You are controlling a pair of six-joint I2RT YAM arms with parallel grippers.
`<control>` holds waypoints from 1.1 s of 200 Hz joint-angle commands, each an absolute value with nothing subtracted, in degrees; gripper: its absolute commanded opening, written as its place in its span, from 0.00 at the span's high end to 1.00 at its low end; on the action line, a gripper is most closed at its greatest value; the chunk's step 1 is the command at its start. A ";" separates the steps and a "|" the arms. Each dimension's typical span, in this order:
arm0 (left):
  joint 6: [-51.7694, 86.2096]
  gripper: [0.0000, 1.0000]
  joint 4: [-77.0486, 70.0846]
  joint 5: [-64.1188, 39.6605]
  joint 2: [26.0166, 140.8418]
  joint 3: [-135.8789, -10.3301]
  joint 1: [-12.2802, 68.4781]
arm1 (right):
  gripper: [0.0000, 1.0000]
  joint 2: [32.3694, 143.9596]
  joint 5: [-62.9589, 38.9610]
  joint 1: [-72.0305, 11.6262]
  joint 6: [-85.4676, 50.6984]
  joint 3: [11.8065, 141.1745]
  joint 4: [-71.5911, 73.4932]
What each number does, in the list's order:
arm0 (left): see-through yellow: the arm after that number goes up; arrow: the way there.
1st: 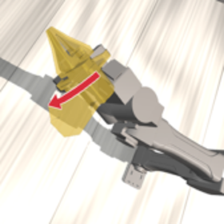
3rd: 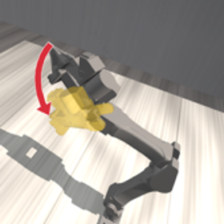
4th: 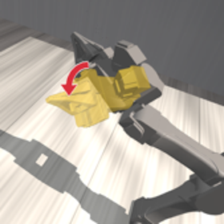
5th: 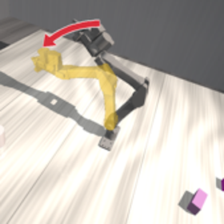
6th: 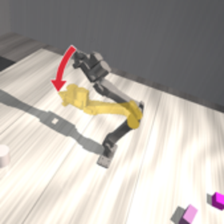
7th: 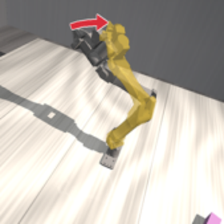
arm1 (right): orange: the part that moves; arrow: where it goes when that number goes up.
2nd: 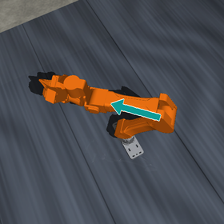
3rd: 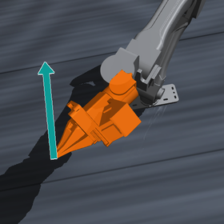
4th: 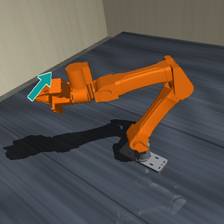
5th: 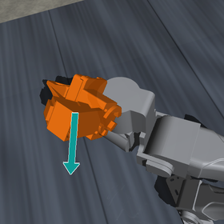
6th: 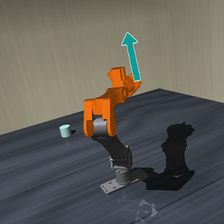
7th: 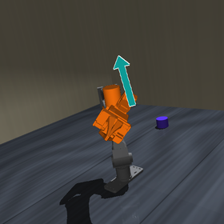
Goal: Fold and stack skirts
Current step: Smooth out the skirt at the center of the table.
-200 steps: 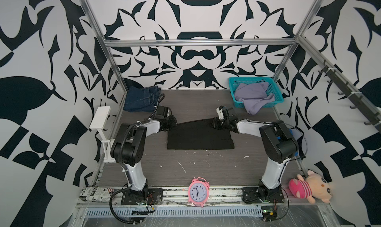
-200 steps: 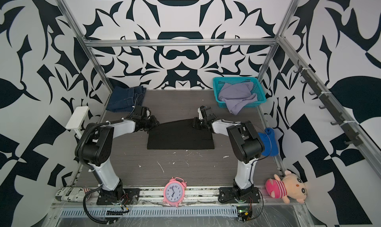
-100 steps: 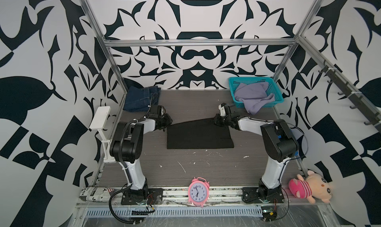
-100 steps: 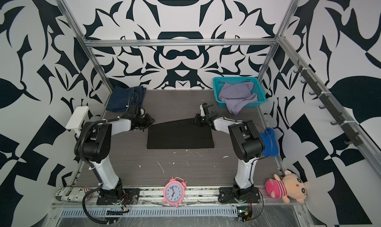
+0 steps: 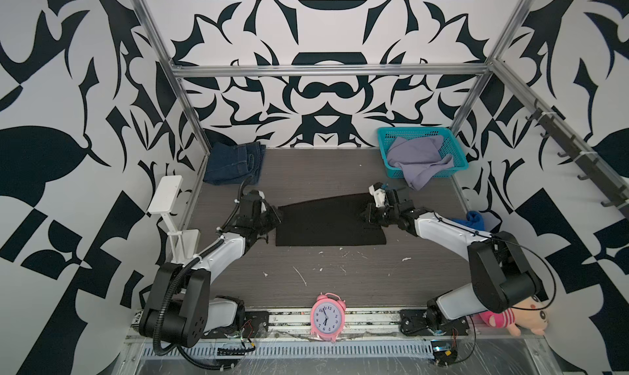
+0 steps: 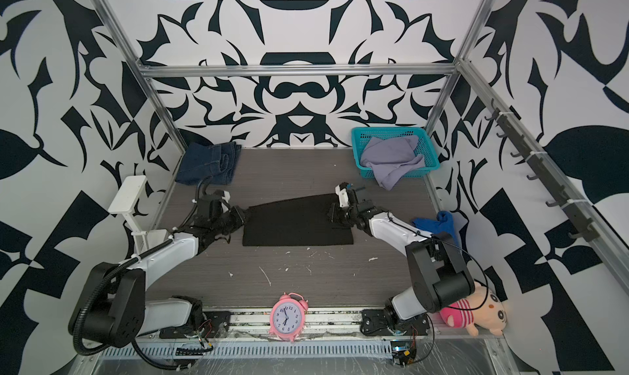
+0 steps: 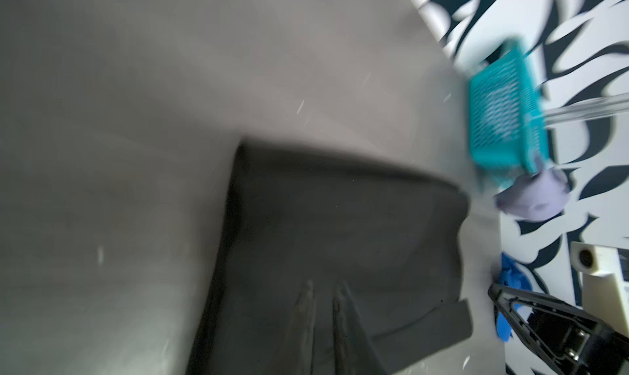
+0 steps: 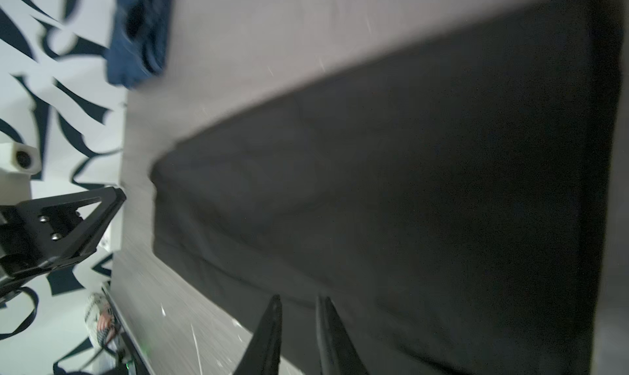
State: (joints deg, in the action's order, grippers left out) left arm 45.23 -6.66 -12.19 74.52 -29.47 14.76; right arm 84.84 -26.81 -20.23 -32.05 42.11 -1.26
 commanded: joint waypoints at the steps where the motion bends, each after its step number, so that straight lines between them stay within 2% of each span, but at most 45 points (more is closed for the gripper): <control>1: 49.74 0.86 -11.42 -12.60 73.50 -24.40 14.76 | 0.76 83.72 -29.20 -20.13 -31.89 37.59 2.21; 33: 50.67 0.86 -15.70 -9.57 74.94 -20.57 14.58 | 0.76 87.58 -27.89 -20.13 -32.16 30.32 12.71; 62: 51.06 0.86 -15.70 -8.98 76.40 -20.33 14.51 | 0.76 88.94 -27.06 -19.94 -31.68 29.03 14.18; 74: 51.75 0.79 -16.12 -8.92 75.57 -20.19 14.42 | 0.76 87.55 -27.22 -19.96 -31.73 29.21 13.56; 89: 51.87 0.77 -15.54 -8.50 73.55 -20.56 14.32 | 0.75 84.99 -26.68 -19.95 -31.73 29.55 11.94; 109: 51.83 0.55 -14.75 -7.48 70.52 -21.30 13.77 | 0.75 82.95 -26.61 -19.86 -31.12 31.16 8.82; 131: 50.23 0.42 -11.44 -8.08 70.56 -23.54 13.01 | 0.75 81.31 -28.36 -19.62 -32.26 33.01 7.21; 150: 48.65 0.40 -8.40 -7.57 70.92 -25.06 12.92 | 0.74 79.24 -28.45 -19.60 -32.61 35.94 4.06; 173: 47.68 0.27 -10.30 -6.99 72.36 -24.78 12.62 | 0.72 78.54 -22.35 -18.60 -32.18 40.42 -2.85; 220: 48.64 0.24 -18.09 -17.35 85.37 -26.19 9.05 | 0.59 85.07 -21.00 -12.67 -30.98 45.65 -5.01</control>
